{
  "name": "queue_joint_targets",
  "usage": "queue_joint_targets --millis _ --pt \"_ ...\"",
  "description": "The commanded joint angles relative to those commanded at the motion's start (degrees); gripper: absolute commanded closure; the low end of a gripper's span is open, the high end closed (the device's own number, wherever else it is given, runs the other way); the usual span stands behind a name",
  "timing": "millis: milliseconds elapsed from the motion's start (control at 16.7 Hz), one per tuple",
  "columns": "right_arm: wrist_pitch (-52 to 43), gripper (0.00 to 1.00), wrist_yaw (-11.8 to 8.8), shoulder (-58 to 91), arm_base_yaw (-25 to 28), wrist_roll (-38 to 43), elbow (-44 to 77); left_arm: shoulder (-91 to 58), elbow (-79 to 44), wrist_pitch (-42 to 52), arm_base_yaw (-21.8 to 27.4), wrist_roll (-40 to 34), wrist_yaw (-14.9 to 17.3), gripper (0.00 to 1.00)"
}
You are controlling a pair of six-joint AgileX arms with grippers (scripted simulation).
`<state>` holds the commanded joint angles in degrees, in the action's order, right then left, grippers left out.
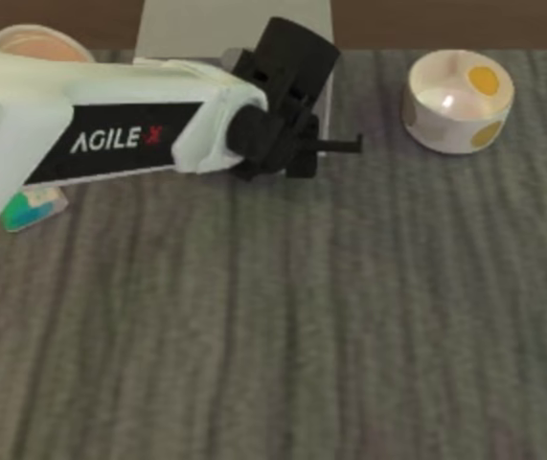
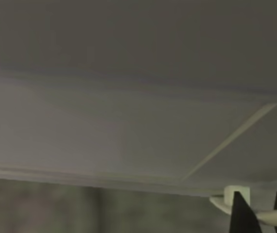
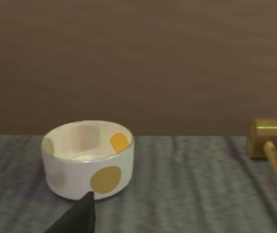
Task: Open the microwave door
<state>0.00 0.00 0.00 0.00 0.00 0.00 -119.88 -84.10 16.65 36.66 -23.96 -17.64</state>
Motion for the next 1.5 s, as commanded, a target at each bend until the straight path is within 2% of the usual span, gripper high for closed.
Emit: queue_joint_targets --millis 480,1500 --pt "0.0 0.0 0.0 0.0 0.0 0.0 0.0 1.8 2.9 -1.8 -0.4 2.4 1.8 1.0" --pt "0.0 0.0 0.0 0.0 0.0 0.0 0.0 1.8 3.0 -1.8 -0.4 2.4 1.8 1.0"
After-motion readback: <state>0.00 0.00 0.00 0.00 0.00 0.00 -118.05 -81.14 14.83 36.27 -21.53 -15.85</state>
